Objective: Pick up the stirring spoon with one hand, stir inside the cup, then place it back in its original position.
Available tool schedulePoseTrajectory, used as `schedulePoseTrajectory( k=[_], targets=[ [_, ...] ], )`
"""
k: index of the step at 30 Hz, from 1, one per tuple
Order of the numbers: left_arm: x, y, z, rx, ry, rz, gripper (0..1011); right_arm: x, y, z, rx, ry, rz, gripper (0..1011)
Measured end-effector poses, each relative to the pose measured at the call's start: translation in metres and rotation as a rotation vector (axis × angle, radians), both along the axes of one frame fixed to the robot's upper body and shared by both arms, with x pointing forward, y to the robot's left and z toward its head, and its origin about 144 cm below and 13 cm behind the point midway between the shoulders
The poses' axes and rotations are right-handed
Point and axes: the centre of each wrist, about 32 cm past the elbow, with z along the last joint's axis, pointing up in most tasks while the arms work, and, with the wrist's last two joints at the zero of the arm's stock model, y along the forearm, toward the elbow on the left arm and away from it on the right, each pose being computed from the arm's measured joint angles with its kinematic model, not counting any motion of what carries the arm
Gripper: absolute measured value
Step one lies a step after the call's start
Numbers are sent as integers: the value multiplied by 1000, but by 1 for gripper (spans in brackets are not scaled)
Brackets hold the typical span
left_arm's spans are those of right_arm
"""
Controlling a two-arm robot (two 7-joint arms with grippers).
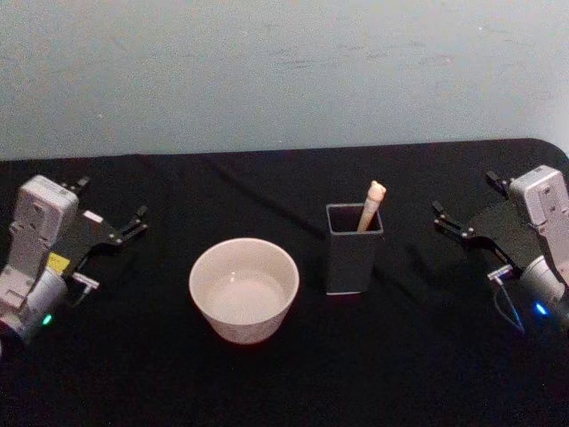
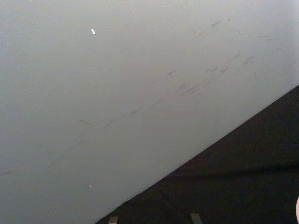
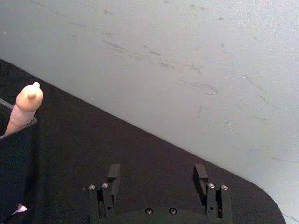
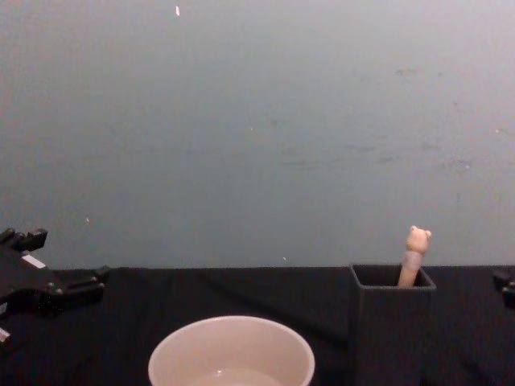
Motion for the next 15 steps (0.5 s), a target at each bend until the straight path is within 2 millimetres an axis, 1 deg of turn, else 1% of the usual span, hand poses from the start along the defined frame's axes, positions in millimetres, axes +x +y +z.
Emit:
schedulePoseTrajectory(
  k=[15],
  targets=[
    [0,0,0,0,0,0,1001,0,0,0,0,0,0,1002]
  ],
)
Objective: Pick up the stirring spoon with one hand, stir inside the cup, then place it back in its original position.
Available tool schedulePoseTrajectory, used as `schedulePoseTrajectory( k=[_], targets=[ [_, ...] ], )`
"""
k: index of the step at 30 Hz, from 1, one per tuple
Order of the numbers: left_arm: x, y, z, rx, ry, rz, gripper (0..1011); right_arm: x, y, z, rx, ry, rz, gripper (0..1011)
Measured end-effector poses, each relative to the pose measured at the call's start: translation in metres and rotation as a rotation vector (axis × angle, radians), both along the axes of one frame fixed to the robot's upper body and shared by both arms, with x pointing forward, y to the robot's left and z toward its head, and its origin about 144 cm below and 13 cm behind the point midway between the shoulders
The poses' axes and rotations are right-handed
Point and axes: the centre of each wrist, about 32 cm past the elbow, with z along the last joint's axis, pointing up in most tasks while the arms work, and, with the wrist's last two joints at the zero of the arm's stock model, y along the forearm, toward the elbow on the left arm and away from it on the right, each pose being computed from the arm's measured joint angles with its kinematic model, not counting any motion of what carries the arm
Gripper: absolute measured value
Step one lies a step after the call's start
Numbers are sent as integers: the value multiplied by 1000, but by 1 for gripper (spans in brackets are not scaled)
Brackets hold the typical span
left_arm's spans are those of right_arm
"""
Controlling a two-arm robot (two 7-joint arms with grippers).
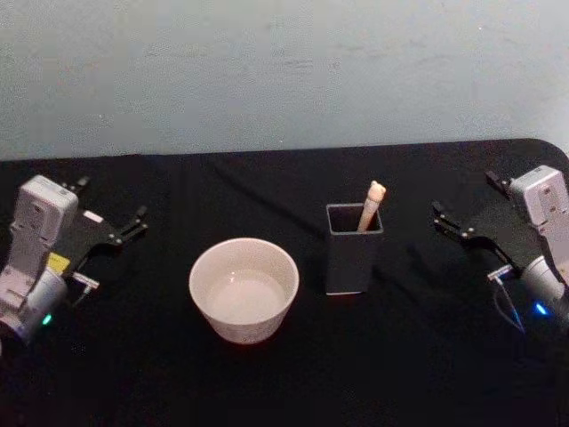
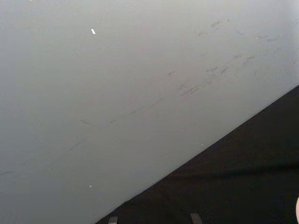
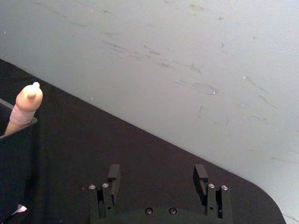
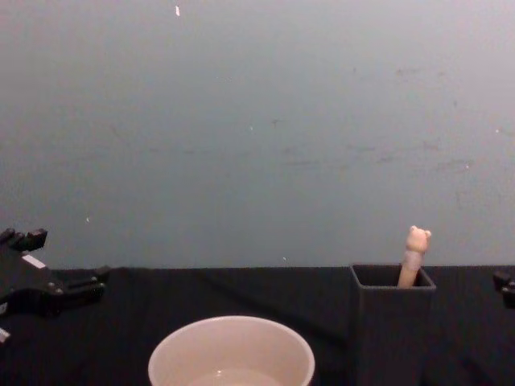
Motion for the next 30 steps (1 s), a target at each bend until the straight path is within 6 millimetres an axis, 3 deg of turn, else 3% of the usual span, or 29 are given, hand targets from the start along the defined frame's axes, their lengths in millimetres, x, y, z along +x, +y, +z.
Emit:
schedulePoseTrajectory(
  k=[30],
  targets=[
    [0,0,0,0,0,0,1001,0,0,0,0,0,0,1002]
  ],
)
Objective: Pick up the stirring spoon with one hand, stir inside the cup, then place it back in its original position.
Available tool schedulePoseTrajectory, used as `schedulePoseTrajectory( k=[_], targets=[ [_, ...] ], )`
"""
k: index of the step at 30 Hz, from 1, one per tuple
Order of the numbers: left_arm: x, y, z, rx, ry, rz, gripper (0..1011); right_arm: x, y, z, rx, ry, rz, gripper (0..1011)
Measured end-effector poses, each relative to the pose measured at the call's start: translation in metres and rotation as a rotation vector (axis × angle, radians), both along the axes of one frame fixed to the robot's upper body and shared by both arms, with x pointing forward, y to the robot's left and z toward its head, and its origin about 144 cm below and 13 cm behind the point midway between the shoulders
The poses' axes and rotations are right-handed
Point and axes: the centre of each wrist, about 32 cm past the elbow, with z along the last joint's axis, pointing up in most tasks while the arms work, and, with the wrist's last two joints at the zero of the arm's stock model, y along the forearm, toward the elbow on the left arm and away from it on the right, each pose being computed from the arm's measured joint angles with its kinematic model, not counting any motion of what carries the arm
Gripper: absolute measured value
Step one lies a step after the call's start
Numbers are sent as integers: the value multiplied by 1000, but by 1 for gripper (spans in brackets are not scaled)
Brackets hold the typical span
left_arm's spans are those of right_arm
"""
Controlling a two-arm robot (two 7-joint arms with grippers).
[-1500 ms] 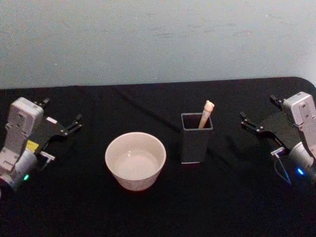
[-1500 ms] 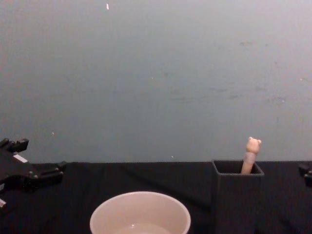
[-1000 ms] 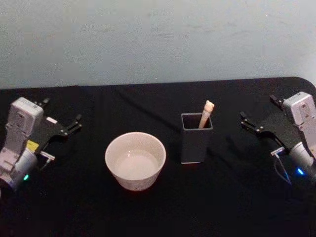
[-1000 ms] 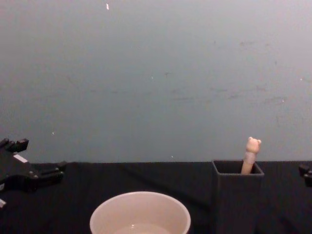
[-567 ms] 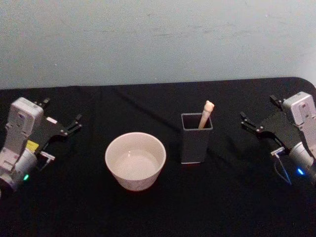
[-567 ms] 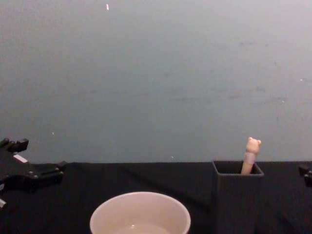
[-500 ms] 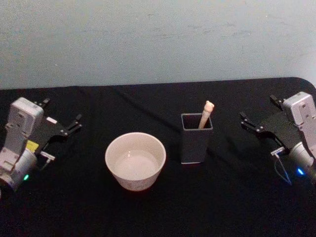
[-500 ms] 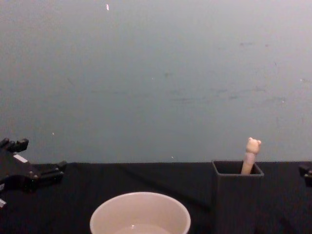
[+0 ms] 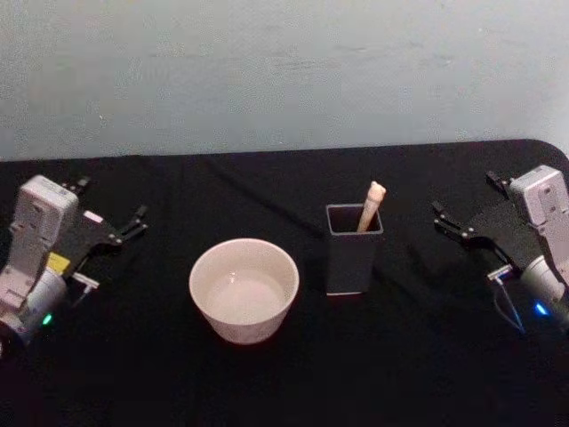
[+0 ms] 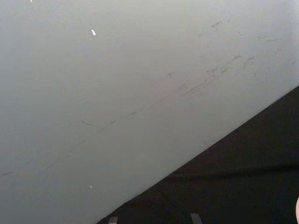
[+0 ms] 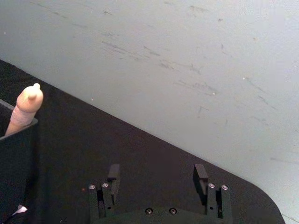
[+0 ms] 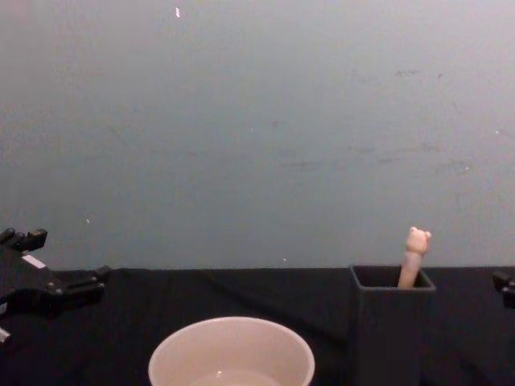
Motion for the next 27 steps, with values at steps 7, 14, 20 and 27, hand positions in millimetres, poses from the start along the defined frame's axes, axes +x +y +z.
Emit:
schedulePoseTrajectory(
  k=[7,14,20,27],
  targets=[
    [0,0,0,0,0,0,1001,0,0,0,0,0,0,1002],
    [0,0,0,0,0,0,1001,0,0,0,0,0,0,1002],
    [0,0,0,0,0,0,1001,0,0,0,0,0,0,1002],
    [0,0,0,0,0,0,1001,0,-1,2,16,1,6,1002]
  ],
)
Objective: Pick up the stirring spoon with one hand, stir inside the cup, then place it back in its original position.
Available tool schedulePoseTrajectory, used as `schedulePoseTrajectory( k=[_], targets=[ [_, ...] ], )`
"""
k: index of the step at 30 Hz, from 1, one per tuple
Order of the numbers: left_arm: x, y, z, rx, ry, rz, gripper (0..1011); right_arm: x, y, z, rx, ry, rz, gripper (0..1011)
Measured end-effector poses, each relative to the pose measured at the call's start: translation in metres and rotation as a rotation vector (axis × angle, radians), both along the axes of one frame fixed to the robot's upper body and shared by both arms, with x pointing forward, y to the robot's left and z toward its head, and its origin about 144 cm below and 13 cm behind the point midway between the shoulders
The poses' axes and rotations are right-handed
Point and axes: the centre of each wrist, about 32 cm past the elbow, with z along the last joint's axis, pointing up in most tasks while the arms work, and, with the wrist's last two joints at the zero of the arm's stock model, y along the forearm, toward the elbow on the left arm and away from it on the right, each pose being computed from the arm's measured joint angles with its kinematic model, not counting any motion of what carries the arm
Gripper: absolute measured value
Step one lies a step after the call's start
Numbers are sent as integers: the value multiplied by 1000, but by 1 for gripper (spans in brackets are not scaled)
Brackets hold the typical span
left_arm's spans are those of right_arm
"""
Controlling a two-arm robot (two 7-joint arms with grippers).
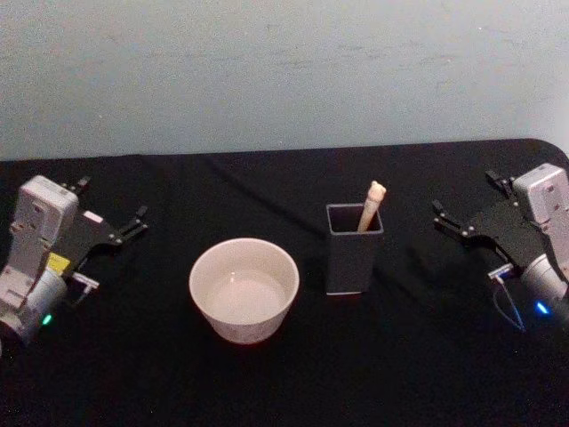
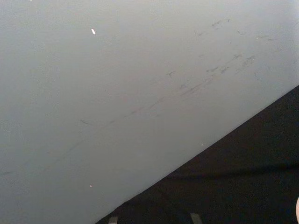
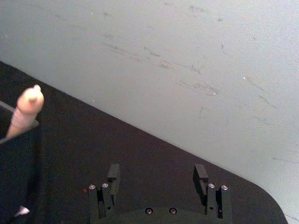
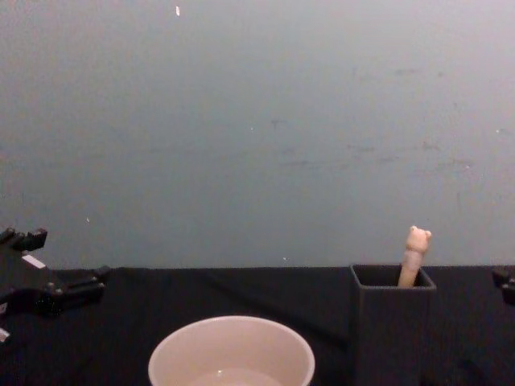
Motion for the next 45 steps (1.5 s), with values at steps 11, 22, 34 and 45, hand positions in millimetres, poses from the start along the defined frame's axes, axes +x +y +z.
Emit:
schedulePoseTrajectory(
  k=[11,22,34,45],
  targets=[
    [0,0,0,0,0,0,1001,-16,-2,20,181,77,97,1002],
    [0,0,0,0,0,0,1001,-27,1,34,351,193,262,1002],
    [0,0,0,0,0,0,1001,-1,24,31,407,232,304,1002],
    [0,0,0,0,0,0,1001,23,40,27,389,228,317,1002]
  ],
)
